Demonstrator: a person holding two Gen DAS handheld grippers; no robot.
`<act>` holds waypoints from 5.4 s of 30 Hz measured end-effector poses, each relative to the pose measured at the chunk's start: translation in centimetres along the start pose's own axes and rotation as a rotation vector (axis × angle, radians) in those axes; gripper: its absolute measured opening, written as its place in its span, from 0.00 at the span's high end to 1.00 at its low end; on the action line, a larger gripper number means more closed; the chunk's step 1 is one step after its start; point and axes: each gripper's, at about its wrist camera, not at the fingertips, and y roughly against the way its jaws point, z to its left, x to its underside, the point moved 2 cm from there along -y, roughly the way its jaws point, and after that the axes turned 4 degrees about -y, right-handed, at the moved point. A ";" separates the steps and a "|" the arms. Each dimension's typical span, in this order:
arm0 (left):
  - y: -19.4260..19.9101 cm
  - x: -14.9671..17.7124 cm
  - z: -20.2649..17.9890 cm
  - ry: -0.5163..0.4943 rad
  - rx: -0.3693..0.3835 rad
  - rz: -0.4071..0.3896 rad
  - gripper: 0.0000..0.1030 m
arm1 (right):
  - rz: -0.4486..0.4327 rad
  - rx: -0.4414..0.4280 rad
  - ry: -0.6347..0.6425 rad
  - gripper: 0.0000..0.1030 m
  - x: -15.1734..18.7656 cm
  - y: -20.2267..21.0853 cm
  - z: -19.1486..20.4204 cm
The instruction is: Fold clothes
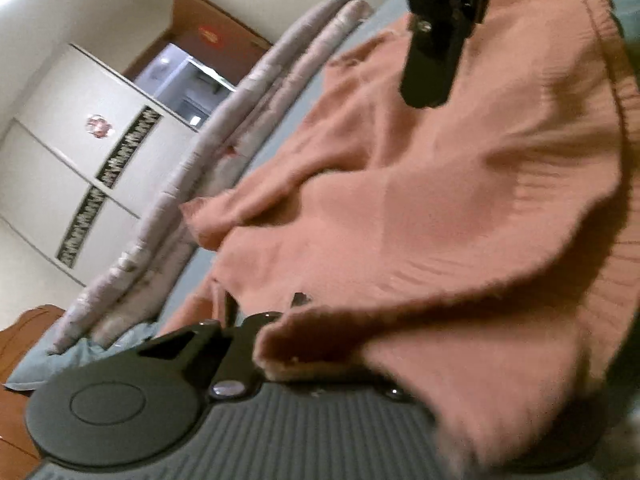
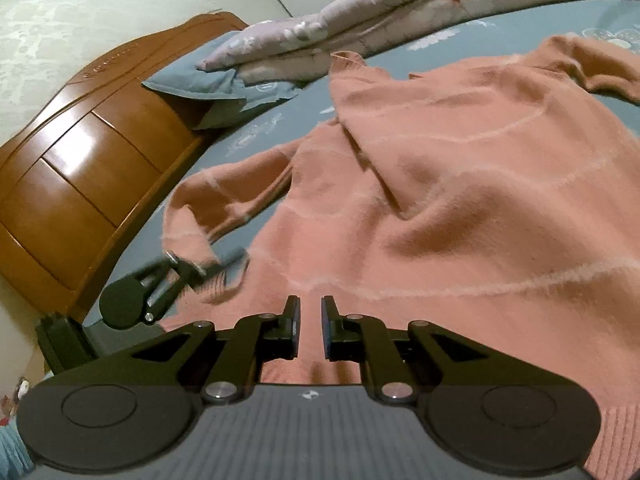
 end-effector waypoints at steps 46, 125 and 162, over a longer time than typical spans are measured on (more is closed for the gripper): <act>6.5 3.5 -1.1 0.000 0.023 0.206 0.58 | -0.201 0.425 -0.263 0.43 5.8 15.6 -13.3; 9.6 0.0 1.3 0.718 0.135 0.221 0.29 | 0.253 0.438 1.543 0.91 17.8 4.7 5.5; 7.8 -0.5 0.6 0.706 0.207 0.163 0.24 | 0.282 0.277 1.057 0.88 12.8 7.7 6.7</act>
